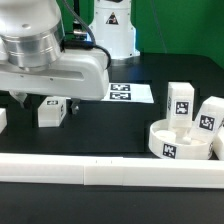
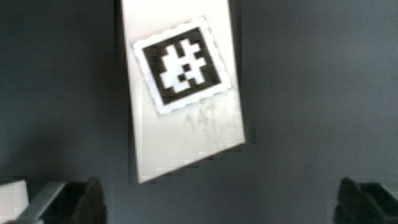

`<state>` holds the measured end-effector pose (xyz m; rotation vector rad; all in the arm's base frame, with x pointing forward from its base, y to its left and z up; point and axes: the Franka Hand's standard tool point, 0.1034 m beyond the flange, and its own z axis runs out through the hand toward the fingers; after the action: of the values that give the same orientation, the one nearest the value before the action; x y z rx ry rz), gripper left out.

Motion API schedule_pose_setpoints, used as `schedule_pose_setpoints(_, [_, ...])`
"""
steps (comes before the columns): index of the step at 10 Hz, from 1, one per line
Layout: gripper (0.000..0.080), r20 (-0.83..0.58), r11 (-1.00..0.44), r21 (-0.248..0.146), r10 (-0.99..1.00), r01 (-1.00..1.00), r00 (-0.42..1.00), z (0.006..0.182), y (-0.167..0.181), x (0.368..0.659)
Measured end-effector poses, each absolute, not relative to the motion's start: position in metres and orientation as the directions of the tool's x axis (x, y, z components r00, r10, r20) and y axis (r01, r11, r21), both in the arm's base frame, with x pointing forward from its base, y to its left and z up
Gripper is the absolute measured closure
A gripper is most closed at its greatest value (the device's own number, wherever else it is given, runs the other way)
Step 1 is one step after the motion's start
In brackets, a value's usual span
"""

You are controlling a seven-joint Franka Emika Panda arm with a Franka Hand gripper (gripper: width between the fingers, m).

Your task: Assemble stool

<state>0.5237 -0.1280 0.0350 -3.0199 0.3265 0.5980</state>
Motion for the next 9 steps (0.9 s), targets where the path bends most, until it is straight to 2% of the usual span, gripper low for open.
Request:
schedule_pose_setpoints(1, [0.0151, -0.393, -0.976, -0.005, -0.197, -0.217, 0.898, 0.035, -0.128, 0.522])
schedule_pose_setpoints(2, [0.0151, -0.479, -0.974, -0.017, -0.189, -0.224, 0.857, 0.036, -0.125, 0.513])
schedule_pose_setpoints(3, [0.0151, -0.508, -0.978, -0.004, -0.179, -0.211, 0.843, 0.031, -0.131, 0.521])
schedule_pose_setpoints(5, [0.0151, -0.615, -0.977, -0.016, -0.16, -0.215, 0.772, 0.03, -0.13, 0.513])
schedule_pose_setpoints(9, [0.0151, -0.82, -0.974, -0.025, -0.108, -0.224, 0.562, 0.027, -0.131, 0.502])
